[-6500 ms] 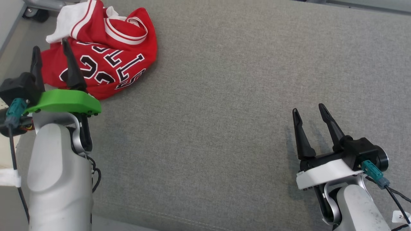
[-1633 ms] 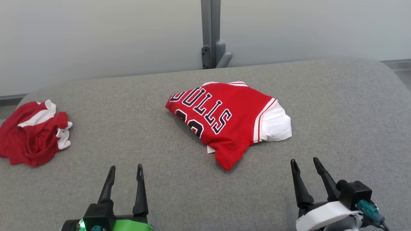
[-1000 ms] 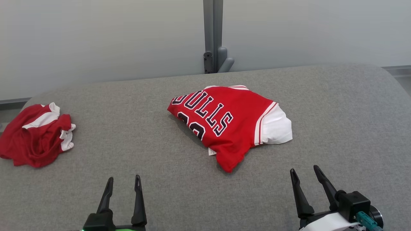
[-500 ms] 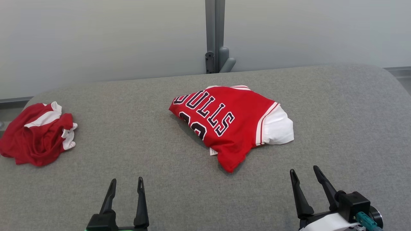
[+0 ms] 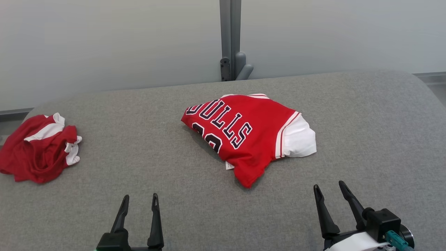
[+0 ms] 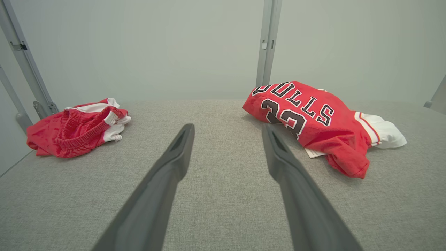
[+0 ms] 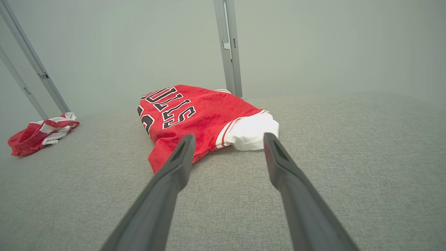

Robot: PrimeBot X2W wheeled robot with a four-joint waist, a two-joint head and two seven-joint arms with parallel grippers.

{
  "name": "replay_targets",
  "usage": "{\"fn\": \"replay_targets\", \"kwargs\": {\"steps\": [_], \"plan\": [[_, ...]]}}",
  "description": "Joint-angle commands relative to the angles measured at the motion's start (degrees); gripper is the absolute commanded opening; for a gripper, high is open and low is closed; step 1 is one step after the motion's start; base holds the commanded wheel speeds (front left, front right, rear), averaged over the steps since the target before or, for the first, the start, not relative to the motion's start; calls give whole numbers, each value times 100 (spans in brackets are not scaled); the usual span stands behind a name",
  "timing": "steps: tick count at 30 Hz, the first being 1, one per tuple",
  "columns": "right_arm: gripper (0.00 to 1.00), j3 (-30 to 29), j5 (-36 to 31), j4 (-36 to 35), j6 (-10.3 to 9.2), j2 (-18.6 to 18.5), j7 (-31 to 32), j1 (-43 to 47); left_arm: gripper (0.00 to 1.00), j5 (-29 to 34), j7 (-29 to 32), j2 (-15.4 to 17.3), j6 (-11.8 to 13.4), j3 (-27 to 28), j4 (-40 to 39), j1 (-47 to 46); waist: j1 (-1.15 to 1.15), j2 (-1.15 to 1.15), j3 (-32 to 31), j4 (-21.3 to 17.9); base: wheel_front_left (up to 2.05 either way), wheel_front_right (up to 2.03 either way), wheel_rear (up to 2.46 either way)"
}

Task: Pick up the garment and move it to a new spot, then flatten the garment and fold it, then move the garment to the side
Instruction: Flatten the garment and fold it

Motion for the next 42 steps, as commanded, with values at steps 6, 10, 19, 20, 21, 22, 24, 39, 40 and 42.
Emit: {"fn": "replay_targets", "kwargs": {"steps": [6, 10, 19, 20, 21, 22, 24, 39, 40, 42], "plan": [[100, 5, 26, 17, 0, -11, -20, 57, 100, 62, -1, 3, -34, -11, 25, 12, 0, 0, -20, -21, 0, 0, 0], [100, 31, 48, 19, 0, -11, -20, 80, 100, 19, -1, 3, -8, -24, 15, 28, 0, 0, -29, -37, 0, 0, 0], [100, 196, 5, 34, 0, -11, -20, -134, 100, -129, -1, 3, -125, -244, 316, -789, 0, 0, 252, -499, 0, 0, 0], [100, 186, 5, 38, 0, -11, -20, -163, 100, -155, 0, 3, -153, -318, 404, -954, 0, 0, 301, -581, 0, 0, 0], [100, 198, 3, 45, 0, -11, -20, -190, 100, -206, 0, 3, -176, -384, 499, -1110, 0, 0, 355, -683, 0, 0, 0], [100, 185, -2, 48, 0, -11, -20, -206, 100, -224, 0, 4, -205, -488, 616, -1302, 0, 0, 401, -770, 0, 0, 0], [100, 195, -17, 62, 0, -12, -20, -248, 100, -359, 1, 5, -249, -676, 913, -1699, 0, 0, 503, -961, 0, 0, 0], [100, 240, 388, -14, 0, -5, -20, -937, 100, -941, 1272, 18, -300, -2440, 3248, -5375, 0, 0, 1937, -1899, 0, 0, 0], [100, 260, 430, -21, 0, -6, -20, -995, 100, -998, 1462, 16, -323, -2604, 3328, -5582, 0, 0, 2036, -1952, 0, 0, 0], [100, 291, 541, -29, 0, -6, -20, -1078, 100, -1125, 1874, 20, -331, -2917, 3490, -5961, 0, 0, 2191, -2052, 0, 0, 0]]}}
